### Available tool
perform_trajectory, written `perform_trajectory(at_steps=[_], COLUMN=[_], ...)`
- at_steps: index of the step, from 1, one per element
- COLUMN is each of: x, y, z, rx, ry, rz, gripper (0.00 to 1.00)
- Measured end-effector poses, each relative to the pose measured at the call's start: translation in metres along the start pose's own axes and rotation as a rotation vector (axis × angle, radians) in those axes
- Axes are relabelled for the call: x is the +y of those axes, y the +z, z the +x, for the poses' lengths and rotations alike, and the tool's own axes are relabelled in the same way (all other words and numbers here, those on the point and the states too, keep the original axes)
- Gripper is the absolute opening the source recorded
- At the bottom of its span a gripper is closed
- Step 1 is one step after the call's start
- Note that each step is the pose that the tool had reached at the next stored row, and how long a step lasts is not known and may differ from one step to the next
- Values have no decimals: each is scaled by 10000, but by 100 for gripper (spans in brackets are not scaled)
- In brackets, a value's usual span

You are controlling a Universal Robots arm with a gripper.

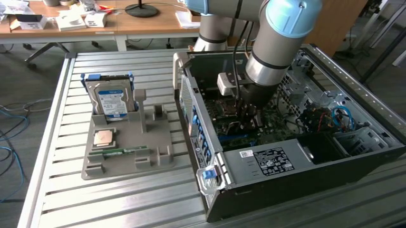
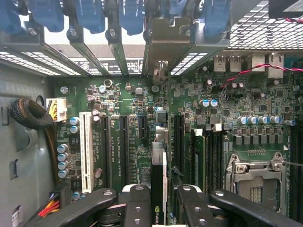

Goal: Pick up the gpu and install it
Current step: 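Insert the gpu into the slot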

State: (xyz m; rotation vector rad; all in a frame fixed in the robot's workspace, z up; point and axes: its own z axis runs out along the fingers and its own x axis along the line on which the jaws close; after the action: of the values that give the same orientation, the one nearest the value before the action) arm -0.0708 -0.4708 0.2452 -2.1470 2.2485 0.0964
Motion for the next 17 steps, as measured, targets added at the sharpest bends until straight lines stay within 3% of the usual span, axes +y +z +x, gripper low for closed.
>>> perform_trajectory(at_steps=[7,13,17], x=[0,0,0], y=[4,3,3], z=[-1,-1,-7], rx=[9,101,104], ry=[22,92,94], rz=[4,11,12], gripper=[26,26,26])
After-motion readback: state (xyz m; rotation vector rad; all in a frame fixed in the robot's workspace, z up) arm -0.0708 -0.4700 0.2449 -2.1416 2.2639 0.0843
